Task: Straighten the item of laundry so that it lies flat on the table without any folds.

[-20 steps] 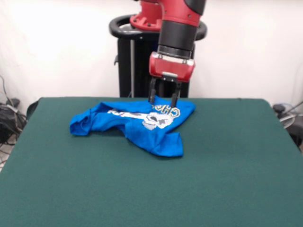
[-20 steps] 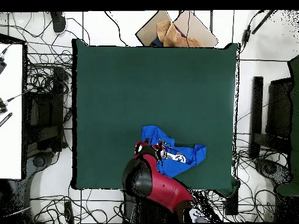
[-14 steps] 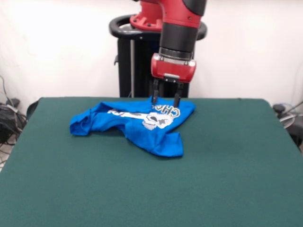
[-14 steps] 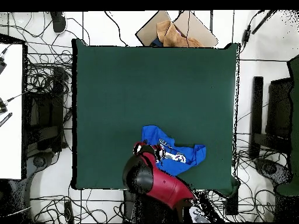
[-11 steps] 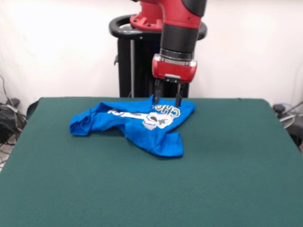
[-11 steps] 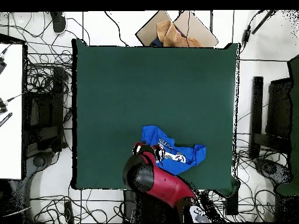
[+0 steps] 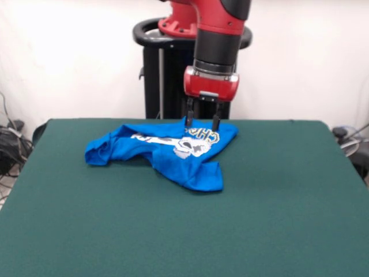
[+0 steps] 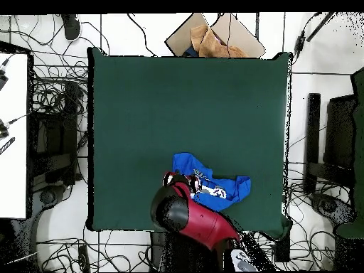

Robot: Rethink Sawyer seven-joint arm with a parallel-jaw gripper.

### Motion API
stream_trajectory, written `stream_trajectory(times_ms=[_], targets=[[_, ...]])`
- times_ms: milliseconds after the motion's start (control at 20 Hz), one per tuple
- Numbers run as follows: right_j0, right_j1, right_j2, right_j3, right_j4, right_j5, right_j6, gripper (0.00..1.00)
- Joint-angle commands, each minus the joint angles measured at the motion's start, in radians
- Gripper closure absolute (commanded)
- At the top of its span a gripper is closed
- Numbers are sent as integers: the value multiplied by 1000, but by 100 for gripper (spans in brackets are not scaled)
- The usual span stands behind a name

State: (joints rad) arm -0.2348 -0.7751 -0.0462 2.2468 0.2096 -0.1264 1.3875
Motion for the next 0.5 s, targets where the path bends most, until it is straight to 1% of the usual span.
stream_trajectory(times_ms=[50,250,500], targets=[[56,6,-69,-98,61,139,184,0],[54,-2,-71,-104,52,165,188,0],[45,0,-59,-99,43,155,199,0]])
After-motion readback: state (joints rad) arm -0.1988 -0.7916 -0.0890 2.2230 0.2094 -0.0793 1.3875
